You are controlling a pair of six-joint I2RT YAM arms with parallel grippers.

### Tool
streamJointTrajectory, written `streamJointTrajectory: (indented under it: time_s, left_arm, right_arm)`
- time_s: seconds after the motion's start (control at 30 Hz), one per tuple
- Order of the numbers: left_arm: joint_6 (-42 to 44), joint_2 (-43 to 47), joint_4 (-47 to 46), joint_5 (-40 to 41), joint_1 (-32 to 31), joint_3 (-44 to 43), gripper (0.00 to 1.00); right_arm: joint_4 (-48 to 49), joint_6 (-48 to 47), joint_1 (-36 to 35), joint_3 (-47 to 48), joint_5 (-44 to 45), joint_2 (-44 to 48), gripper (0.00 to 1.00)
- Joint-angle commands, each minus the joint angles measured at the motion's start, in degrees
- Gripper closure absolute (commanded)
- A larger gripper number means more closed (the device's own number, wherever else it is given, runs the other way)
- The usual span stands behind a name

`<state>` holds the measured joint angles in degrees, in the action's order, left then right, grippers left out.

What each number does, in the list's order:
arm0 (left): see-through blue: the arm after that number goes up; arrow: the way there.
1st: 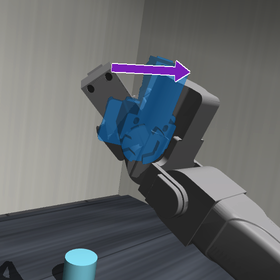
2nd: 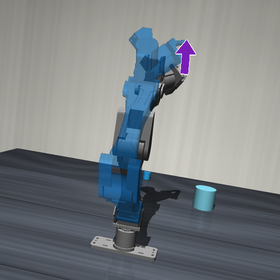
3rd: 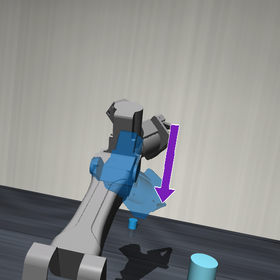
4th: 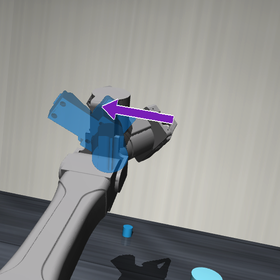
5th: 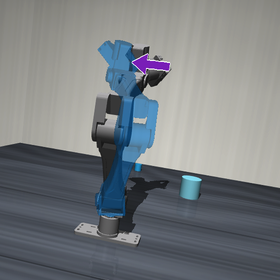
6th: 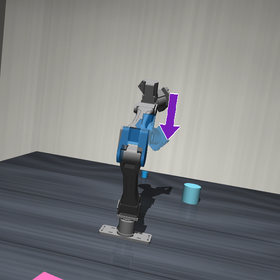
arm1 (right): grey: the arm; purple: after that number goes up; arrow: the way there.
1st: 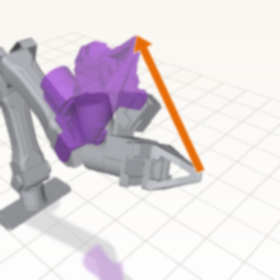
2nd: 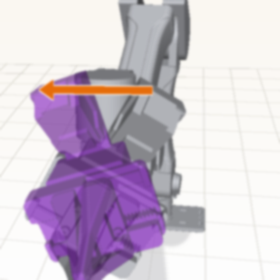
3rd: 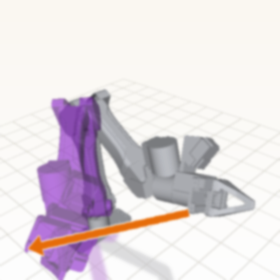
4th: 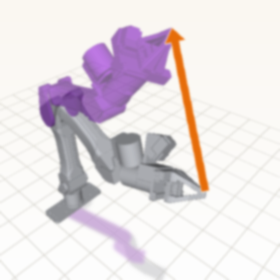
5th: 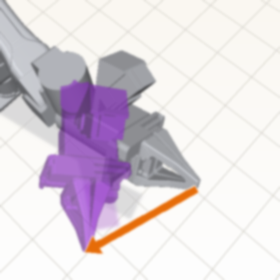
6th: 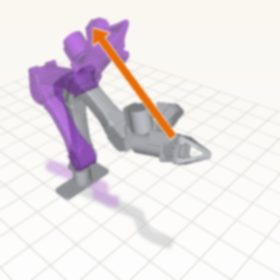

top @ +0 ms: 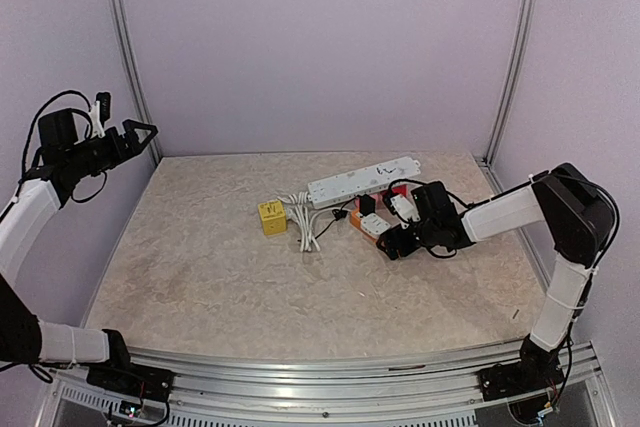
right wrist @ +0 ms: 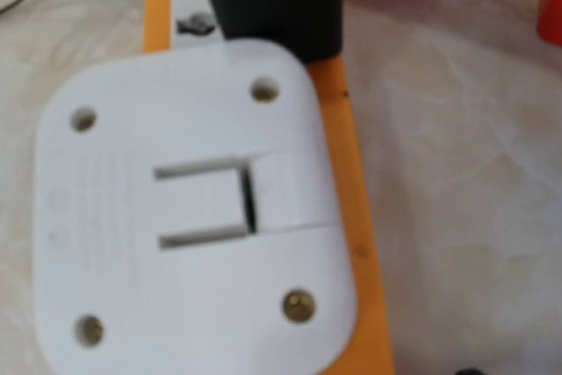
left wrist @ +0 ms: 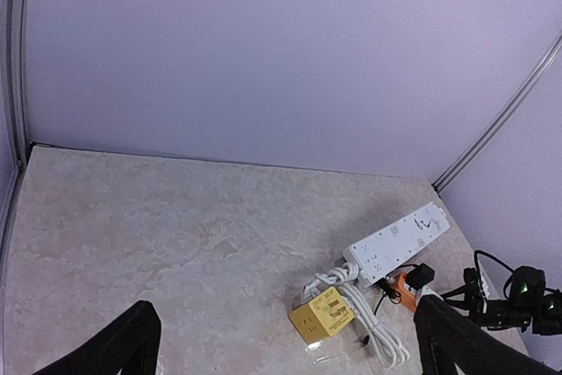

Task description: Pull the plug off the socket

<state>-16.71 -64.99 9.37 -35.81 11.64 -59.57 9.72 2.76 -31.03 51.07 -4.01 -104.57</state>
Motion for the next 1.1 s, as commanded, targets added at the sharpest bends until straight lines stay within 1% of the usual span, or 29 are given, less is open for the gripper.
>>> streamJointTrajectory:
  time_s: [0.0,0.2,0.33,0.47,0.6,0.63,0.77,0.87,0.93,1.07]
  left_arm:
    - [-0.65,0.74,-0.75,-0.56,0.81,0.77,0.01]
    - [-0.71,0.41,-0.75,-0.57,1.01,0.77,0.01]
    - [-0.78,0.41,-0.71,-0.57,0.99,0.77,0.01]
    - [-0.77,0.40,-0.51,-0.42,1.04,0.77,0.01]
    - [-0.91,0.32,-0.72,-0.52,1.06,0.94,0.01]
    - [-1.07,0.26,-0.80,-0.69,1.14,1.02,0.01]
    - [-1.66,-0.30,-1.23,-1.52,0.39,1.30,0.01]
    - [-1.05,-0.78,-0.27,0.35,-2.21,1.06,0.01]
    - [-0.62,-0.90,0.53,2.63,-5.03,0.88,0.01]
    - [-3.77,-1.00,-0.06,4.54,-11.98,1.47,0.01]
  right_arm:
    - [-0.28,-0.25,-0.65,1.22,-0.13,-1.54,0.19]
    - [-1.59,-0.88,-2.10,2.46,1.13,-2.90,0.36]
    - [-1.49,-1.19,-3.43,2.80,2.85,-3.27,0.44]
    - [-1.80,-0.58,-5.58,3.19,5.59,-2.48,0.57]
    - [-1.27,1.70,-8.63,2.63,7.23,-0.29,0.70]
    - [-0.96,2.45,-9.26,2.28,7.46,0.07,0.71]
    - [0.15,6.17,-12.22,0.82,8.56,2.30,0.83]
    - [-0.22,9.25,-15.16,0.65,10.74,3.83,0.94]
    - [-0.07,11.67,-16.76,0.65,11.59,4.90,1.00]
    - [2.28,16.26,-19.08,-0.47,12.67,7.71,1.00]
